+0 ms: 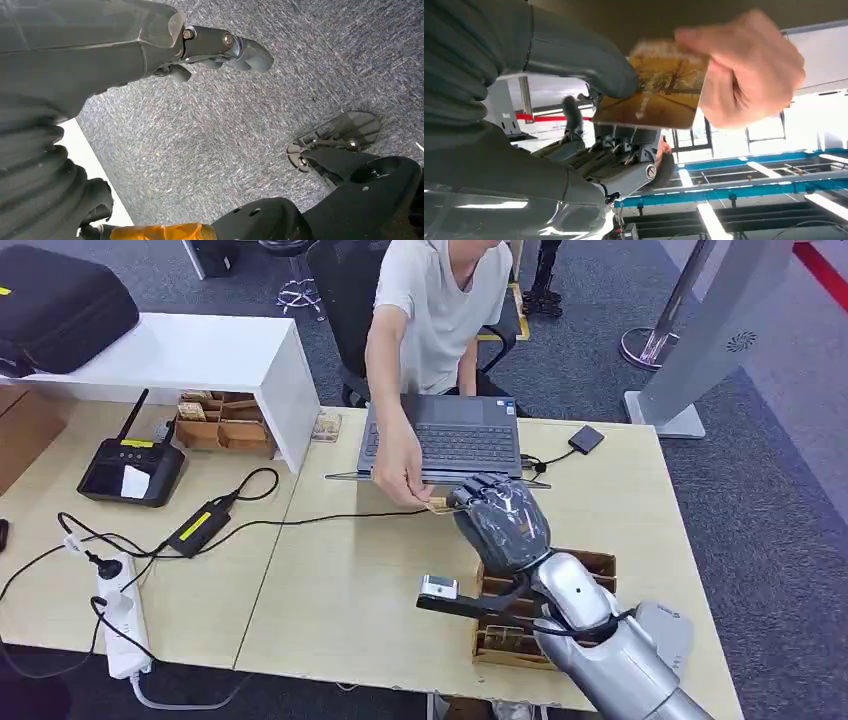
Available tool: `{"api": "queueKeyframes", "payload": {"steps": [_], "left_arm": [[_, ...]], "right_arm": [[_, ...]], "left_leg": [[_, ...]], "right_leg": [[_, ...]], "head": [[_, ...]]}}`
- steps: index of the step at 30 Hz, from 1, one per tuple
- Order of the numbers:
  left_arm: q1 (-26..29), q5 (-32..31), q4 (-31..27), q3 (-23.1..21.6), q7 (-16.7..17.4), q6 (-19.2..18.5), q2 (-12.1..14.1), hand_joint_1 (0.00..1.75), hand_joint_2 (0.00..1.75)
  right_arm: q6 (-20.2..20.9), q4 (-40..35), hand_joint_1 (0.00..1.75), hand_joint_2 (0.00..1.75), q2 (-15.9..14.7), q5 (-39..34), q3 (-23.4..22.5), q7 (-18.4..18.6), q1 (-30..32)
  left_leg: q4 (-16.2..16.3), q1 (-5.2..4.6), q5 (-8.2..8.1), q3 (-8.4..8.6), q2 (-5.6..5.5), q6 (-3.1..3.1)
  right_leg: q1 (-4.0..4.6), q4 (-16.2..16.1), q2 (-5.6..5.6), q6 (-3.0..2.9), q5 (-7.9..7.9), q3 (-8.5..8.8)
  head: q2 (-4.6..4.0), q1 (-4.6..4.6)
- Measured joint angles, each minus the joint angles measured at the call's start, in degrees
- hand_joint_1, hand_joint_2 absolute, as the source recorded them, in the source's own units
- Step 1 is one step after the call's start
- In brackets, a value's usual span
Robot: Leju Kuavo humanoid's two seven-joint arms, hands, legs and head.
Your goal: Pass the card to the sensor for recognition and then transmit it.
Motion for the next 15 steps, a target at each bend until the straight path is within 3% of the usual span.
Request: {"api": "queueKeyframes", "payload": {"steps": [15], "left_arm": [[0.0,0.2,0.0,0.5,-0.8,-1.0,0.0,0.0,1.75]], "right_arm": [[0.2,-0.9,1.75,1.75,0.2,-0.5,0.0,-1.0,0.0]], "left_leg": [[0.0,-0.01,0.0,-0.02,0.0,0.0]], "right_leg": [[0.0,0.0,0.0,0.0,0.0,-0.01]], "head": [[0.0,0.0]]}}
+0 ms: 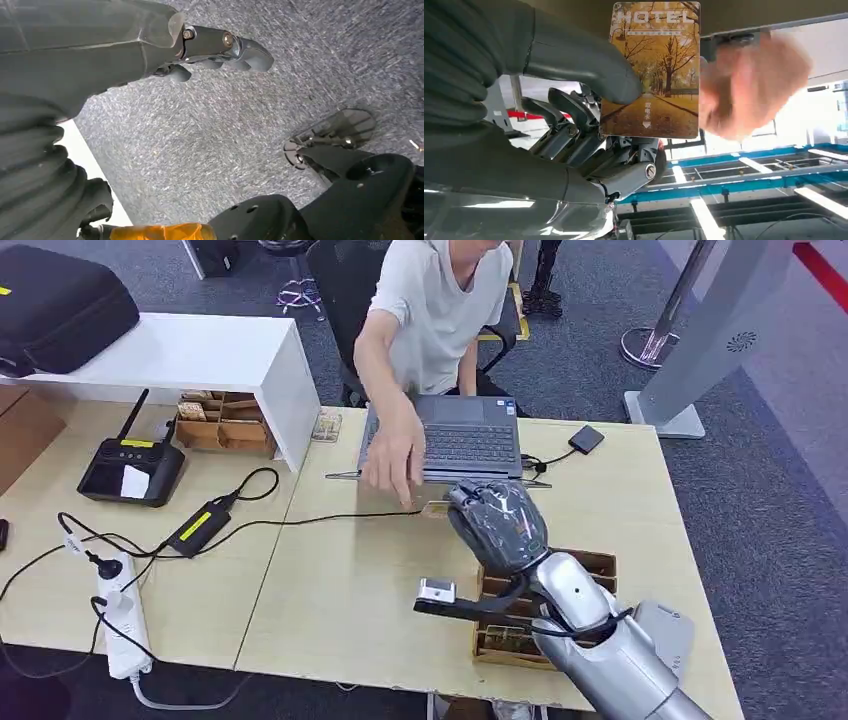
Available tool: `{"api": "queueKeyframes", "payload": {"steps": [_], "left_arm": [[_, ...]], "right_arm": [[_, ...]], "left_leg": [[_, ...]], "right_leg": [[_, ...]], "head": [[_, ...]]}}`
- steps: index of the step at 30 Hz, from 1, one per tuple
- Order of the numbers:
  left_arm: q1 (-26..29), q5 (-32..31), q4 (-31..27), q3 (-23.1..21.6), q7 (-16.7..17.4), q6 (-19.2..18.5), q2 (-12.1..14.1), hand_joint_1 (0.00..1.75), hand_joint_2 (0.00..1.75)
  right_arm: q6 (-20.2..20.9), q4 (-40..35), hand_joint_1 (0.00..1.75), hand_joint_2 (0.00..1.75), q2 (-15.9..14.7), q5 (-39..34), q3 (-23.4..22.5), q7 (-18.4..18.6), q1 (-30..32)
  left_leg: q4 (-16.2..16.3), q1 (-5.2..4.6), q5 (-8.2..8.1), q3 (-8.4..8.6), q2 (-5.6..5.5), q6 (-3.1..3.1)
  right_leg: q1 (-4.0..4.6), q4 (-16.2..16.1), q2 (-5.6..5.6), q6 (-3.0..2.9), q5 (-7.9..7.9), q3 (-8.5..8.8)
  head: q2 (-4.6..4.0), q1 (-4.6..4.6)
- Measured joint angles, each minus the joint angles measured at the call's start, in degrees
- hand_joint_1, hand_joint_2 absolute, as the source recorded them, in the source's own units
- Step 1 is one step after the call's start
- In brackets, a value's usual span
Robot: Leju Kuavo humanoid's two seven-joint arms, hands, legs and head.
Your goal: Pass the card to the sensor for recognition and then transmit it.
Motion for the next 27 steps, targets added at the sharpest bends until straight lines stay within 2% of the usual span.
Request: {"api": "queueKeyframes", "payload": {"steps": [9,14,22,27], "left_arm": [[0.1,0.2,0.0,0.4,0.3,1.1,0.0,0.0,1.75],[0.5,0.8,0.0,1.0,0.8,1.2,0.0,0.0,1.75],[0.6,1.0,0.0,1.4,0.9,1.2,0.0,0.0,1.75],[0.9,2.1,0.0,2.4,1.3,1.5,0.0,0.0,1.75]], "right_arm": [[-1.8,-1.7,1.75,1.75,-0.3,-0.4,-1.2,0.1,1.2],[-3.4,-6.5,1.75,1.75,-3.0,-0.4,-4.6,0.2,3.8],[-3.8,-9.6,1.75,1.75,-4.7,-0.1,-6.6,0.2,5.7],[-7.9,-15.2,1.75,1.75,-8.2,-0.5,-10.9,-0.7,12.1]], "left_leg": [[0.0,0.0,0.0,0.0,0.0,0.0],[0.0,-0.01,0.0,-0.05,0.01,0.0],[0.0,-0.01,0.0,-0.01,0.03,0.0],[0.0,-0.01,-0.01,-0.11,-0.08,0.0]], "right_leg": [[0.0,0.0,0.0,0.0,0.0,-0.05],[-0.01,0.0,0.0,0.0,0.0,-0.06],[0.0,0.0,0.01,0.0,0.01,-0.1],[0.0,-0.1,-0.13,0.01,-0.01,-0.11]], "head": [[0.0,0.0],[0.0,0.0],[0.0,-0.02],[0.0,0.0]]}}
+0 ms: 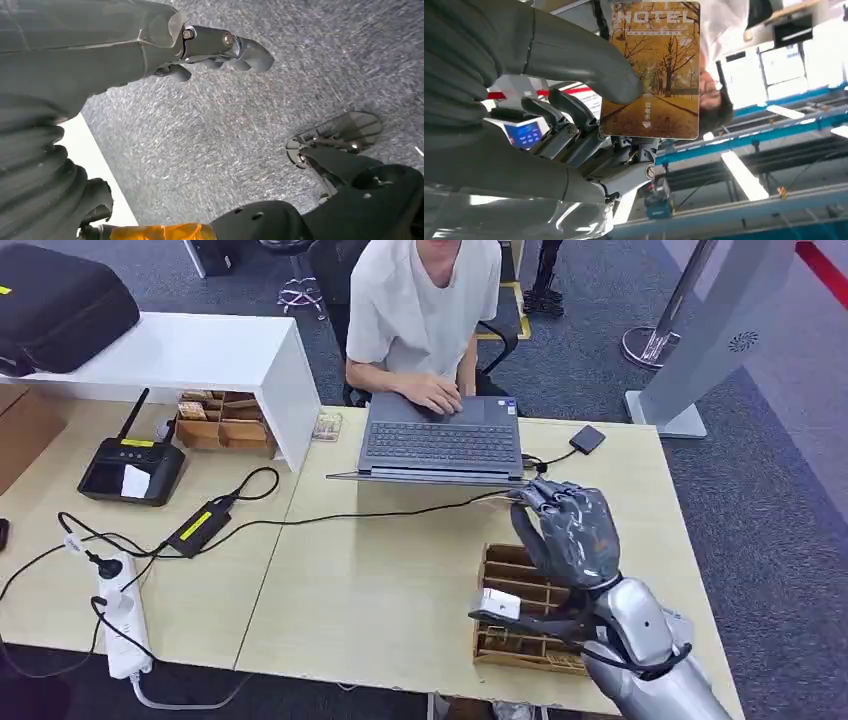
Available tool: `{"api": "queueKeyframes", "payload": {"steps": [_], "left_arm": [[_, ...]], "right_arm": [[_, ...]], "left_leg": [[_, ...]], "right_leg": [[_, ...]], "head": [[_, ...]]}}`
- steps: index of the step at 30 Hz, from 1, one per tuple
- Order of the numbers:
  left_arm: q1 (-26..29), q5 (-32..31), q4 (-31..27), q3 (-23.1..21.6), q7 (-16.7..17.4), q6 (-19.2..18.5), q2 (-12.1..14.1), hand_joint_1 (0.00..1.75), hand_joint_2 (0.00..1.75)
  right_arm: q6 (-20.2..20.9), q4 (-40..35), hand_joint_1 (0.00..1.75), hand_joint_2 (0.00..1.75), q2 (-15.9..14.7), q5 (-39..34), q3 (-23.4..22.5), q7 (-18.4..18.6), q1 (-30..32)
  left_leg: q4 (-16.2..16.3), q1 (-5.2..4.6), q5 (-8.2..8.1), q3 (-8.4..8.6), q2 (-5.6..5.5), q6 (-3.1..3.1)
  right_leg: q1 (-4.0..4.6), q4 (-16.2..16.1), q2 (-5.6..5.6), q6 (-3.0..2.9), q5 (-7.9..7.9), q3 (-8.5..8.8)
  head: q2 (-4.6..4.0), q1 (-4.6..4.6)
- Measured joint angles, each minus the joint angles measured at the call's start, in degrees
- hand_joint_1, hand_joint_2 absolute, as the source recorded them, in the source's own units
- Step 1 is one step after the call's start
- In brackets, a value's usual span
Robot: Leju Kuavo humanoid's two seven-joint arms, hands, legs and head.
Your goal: Pass the card to the sensor for recognition and then transmit it.
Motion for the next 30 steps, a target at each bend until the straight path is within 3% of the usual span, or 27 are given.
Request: {"api": "queueKeyframes", "payload": {"steps": [7,17,23,30], "left_arm": [[0.4,1.2,0.0,1.5,0.1,0.8,0.0,0.0,1.75],[0.8,1.6,0.0,2.8,0.1,1.9,0.0,0.0,1.75],[0.9,1.8,0.0,3.0,0.1,2.1,0.0,0.0,1.75],[1.0,1.9,0.0,3.5,0.1,2.2,0.0,0.0,1.75]], "right_arm": [[-4.9,-9.0,1.75,1.75,-2.6,3.5,-9.3,-3.2,15.4],[-6.6,-16.7,1.75,1.75,-2.7,4.2,-19.5,-4.0,30.0],[-6.6,-19.5,1.75,1.75,-0.9,3.0,-28.7,-7.1,37.0],[-6.6,-19.7,1.75,1.75,3.2,4.3,-36.8,-10.8,40.0]], "left_leg": [[0.0,-0.01,-0.13,-0.08,-0.01,0.07],[0.0,-0.01,-0.12,-0.08,-0.02,0.07],[0.0,-0.01,-0.15,-0.08,0.01,0.09],[0.0,-0.01,-0.14,-0.06,0.03,0.09]], "right_leg": [[0.0,0.0,-0.01,0.03,-0.06,-0.03],[0.0,0.0,-0.03,0.02,-0.07,-0.04],[-0.01,0.0,-0.01,0.02,-0.08,-0.05],[0.0,0.0,0.0,0.02,-0.07,-0.04]], "head": [[0.0,-0.02],[0.0,-0.02],[0.0,0.0],[0.0,-0.02]]}}
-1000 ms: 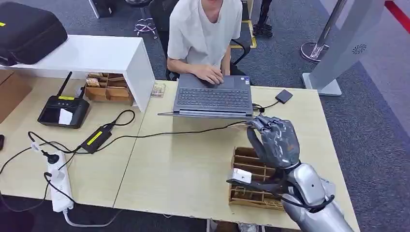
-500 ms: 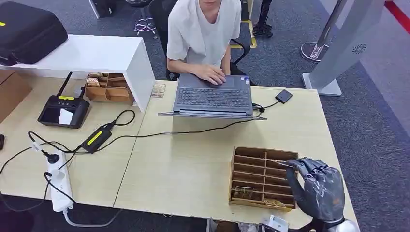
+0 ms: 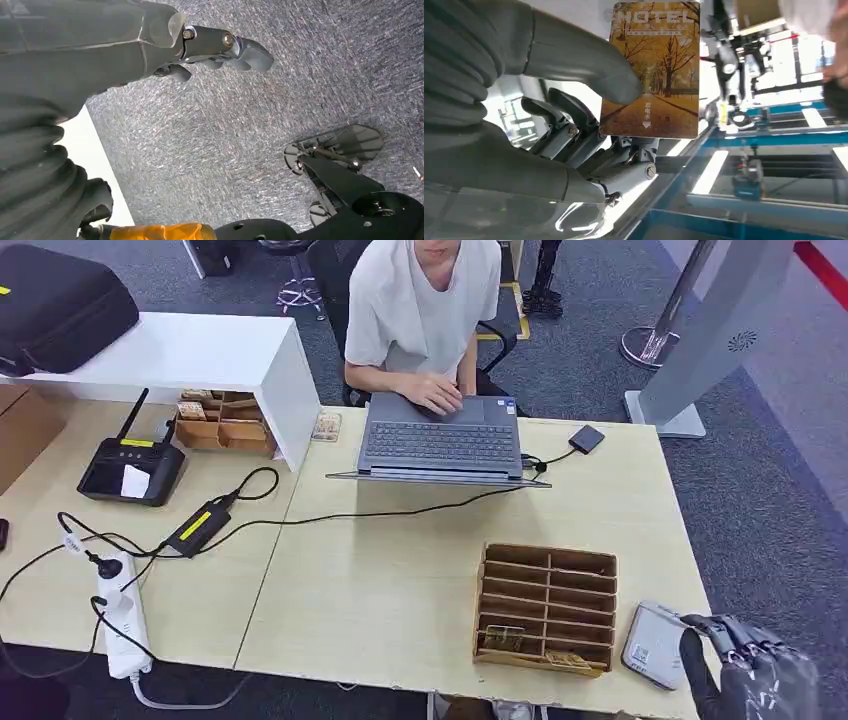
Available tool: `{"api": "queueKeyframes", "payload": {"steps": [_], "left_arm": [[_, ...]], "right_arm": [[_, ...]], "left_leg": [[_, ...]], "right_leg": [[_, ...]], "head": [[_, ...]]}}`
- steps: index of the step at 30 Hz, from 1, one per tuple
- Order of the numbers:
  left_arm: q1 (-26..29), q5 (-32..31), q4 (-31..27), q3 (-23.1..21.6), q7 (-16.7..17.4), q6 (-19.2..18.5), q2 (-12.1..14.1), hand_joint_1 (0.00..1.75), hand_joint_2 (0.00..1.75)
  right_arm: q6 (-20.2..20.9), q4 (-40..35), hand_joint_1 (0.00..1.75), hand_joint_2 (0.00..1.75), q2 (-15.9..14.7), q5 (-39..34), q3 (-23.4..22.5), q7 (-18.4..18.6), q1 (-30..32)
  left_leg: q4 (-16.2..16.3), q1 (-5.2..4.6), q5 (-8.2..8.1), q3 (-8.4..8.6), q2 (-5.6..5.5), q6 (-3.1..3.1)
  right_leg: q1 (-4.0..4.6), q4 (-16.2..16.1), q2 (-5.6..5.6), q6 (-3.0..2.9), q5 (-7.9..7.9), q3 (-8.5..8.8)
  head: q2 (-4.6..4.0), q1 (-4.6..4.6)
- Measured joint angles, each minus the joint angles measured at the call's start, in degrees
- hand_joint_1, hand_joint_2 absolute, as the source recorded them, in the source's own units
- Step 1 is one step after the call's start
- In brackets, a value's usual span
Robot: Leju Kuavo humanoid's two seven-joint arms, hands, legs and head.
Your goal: Pass the card to the sensor for recognition and then transmit it.
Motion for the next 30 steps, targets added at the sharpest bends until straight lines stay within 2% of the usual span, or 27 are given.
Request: {"api": "queueKeyframes", "payload": {"steps": [4,7,12,18,23,30], "left_arm": [[0.0,0.0,0.0,0.3,0.0,0.0,0.0,0.0,1.75],[0.0,0.0,0.0,0.5,0.0,0.0,0.0,0.0,1.75],[0.0,-0.2,0.0,0.8,0.0,0.2,-0.1,0.0,1.75],[0.0,-1.0,0.0,1.2,0.0,0.2,-0.2,0.0,1.75],[0.0,-1.0,0.0,1.3,0.0,0.2,-0.3,0.0,1.75],[0.0,-1.1,0.0,1.3,0.0,0.2,-0.3,0.0,1.75]], "right_arm": [[0.0,0.0,1.75,1.75,1.4,0.6,-2.1,-0.8,0.5],[0.0,0.7,1.75,1.75,3.6,2.1,-4.7,-3.3,0.5],[0.0,5.4,1.75,1.75,9.4,1.5,-12.2,-12.4,-0.9],[0.0,12.2,1.75,1.75,16.0,2.3,-20.4,-19.3,-3.5],[0.0,15.7,1.75,1.75,19.2,2.5,-24.1,-20.5,-4.8],[0.0,17.8,1.75,1.75,21.0,3.0,-25.8,-21.0,-5.7]], "left_leg": [[0.0,0.0,0.0,0.01,0.0,0.0],[0.0,0.0,0.0,0.01,0.0,0.0],[0.0,0.01,0.0,0.0,0.0,0.0],[0.0,0.0,0.0,0.01,0.01,0.0],[0.0,0.01,0.0,0.0,0.0,0.0],[0.0,0.01,0.0,0.0,0.01,0.0]], "right_leg": [[0.0,0.0,0.01,0.0,0.0,0.01],[0.0,0.0,0.01,0.0,0.0,0.0],[0.0,0.0,0.01,0.0,0.0,0.0],[0.0,0.0,0.01,0.0,0.0,0.01],[0.01,0.0,0.01,0.0,0.0,0.01],[0.0,0.0,0.02,-0.01,-0.01,0.01]], "head": [[0.0,0.02],[0.0,0.0],[0.0,0.02],[0.0,0.0],[0.0,0.02],[0.0,0.02]]}}
